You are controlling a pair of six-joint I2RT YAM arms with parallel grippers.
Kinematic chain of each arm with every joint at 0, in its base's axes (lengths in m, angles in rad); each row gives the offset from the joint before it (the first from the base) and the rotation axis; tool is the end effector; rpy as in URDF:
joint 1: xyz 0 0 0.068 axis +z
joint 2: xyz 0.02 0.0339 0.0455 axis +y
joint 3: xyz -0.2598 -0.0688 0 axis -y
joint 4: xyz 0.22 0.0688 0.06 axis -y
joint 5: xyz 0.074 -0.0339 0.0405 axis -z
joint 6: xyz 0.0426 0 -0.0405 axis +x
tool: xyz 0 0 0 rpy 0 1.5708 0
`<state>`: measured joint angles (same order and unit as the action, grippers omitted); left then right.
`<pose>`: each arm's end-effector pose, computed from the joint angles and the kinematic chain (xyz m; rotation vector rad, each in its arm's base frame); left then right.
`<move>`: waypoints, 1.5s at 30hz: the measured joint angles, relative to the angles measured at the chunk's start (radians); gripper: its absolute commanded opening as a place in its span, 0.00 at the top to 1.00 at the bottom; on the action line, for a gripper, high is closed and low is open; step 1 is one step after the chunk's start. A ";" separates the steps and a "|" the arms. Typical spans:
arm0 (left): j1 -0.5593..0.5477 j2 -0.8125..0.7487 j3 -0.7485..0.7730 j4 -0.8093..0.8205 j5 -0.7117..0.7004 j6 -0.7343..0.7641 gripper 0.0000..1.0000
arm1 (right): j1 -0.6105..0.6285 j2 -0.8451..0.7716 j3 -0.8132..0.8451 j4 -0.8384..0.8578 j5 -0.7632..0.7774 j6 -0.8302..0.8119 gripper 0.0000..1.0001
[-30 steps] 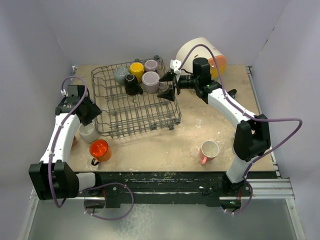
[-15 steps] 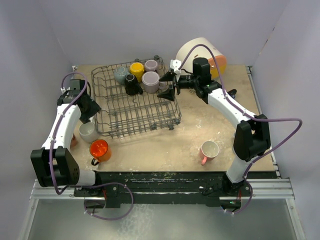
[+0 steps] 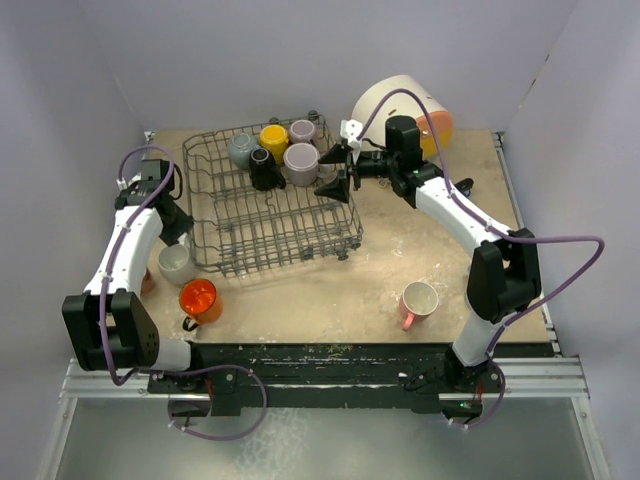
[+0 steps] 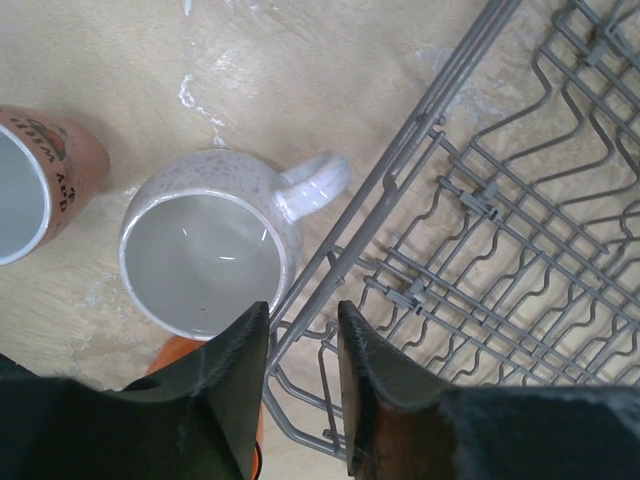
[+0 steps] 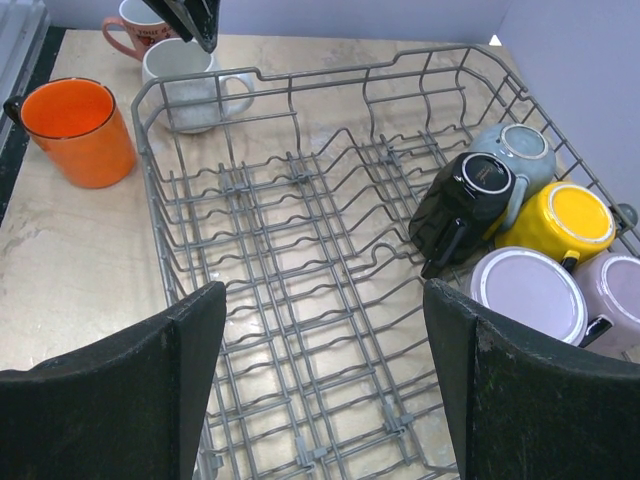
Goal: Load the cups into the dish rack
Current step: Pick up the cup at the center of the board.
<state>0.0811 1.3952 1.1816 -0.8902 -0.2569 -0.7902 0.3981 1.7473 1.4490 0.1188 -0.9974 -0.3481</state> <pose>0.2525 0.0314 0.2784 -1.1766 2.3373 0.1008 0.3448 0.1838 0.3446 -1.2554 1.2197 0.9008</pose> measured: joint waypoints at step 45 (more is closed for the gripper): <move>0.092 0.211 0.098 -0.123 -0.090 -0.644 0.50 | 0.000 0.000 -0.036 0.000 -0.016 0.000 0.18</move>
<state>0.1730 1.6062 1.2793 -1.0130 -0.3473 -1.4342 0.3981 1.7473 1.4132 0.1184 -1.0138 -0.3481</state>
